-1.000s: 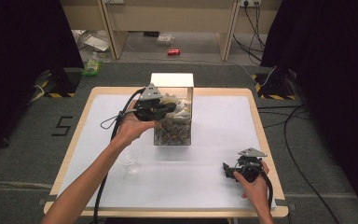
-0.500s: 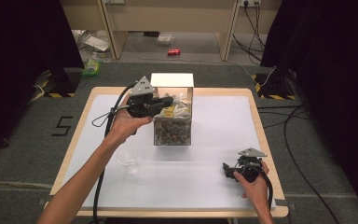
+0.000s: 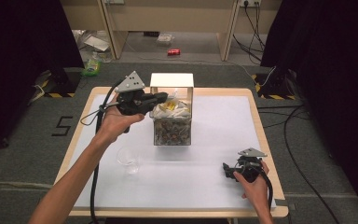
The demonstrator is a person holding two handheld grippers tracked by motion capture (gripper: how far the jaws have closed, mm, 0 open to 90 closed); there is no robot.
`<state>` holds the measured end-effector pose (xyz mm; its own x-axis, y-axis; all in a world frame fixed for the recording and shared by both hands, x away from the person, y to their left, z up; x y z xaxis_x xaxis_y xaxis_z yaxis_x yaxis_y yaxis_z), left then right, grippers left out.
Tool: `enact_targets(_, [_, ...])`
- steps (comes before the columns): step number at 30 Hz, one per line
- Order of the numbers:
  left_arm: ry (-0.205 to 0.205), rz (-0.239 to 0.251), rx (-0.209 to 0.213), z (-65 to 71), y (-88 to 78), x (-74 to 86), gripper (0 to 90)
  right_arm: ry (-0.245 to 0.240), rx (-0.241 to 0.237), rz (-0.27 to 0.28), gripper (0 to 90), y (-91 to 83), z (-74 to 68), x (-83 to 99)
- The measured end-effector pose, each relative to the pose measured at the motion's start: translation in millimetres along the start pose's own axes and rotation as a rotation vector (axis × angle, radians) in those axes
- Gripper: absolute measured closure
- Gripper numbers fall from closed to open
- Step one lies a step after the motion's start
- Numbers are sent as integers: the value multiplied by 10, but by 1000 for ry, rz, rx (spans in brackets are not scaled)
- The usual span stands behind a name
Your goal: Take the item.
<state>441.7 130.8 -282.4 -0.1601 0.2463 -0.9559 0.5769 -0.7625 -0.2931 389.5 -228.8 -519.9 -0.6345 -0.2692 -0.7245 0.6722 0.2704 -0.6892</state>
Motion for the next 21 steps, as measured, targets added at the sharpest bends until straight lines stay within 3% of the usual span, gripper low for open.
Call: enact_targets(21, [-24,49,8,-45,-430,69,872,6,-1,-1,59,-1,-6,1])
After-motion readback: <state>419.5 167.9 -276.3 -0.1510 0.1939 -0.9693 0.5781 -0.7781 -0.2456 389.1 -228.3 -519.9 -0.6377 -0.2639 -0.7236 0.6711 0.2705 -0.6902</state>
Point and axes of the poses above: each handheld gripper's, and its own axes: y roughly forward along the jaws, x roughly out of its underside, z roughly to its right, the point moved 3 cm from there along y, roughly forward along the jaws, and after that the axes turned 1 degree about z, right-handed, at the moved point
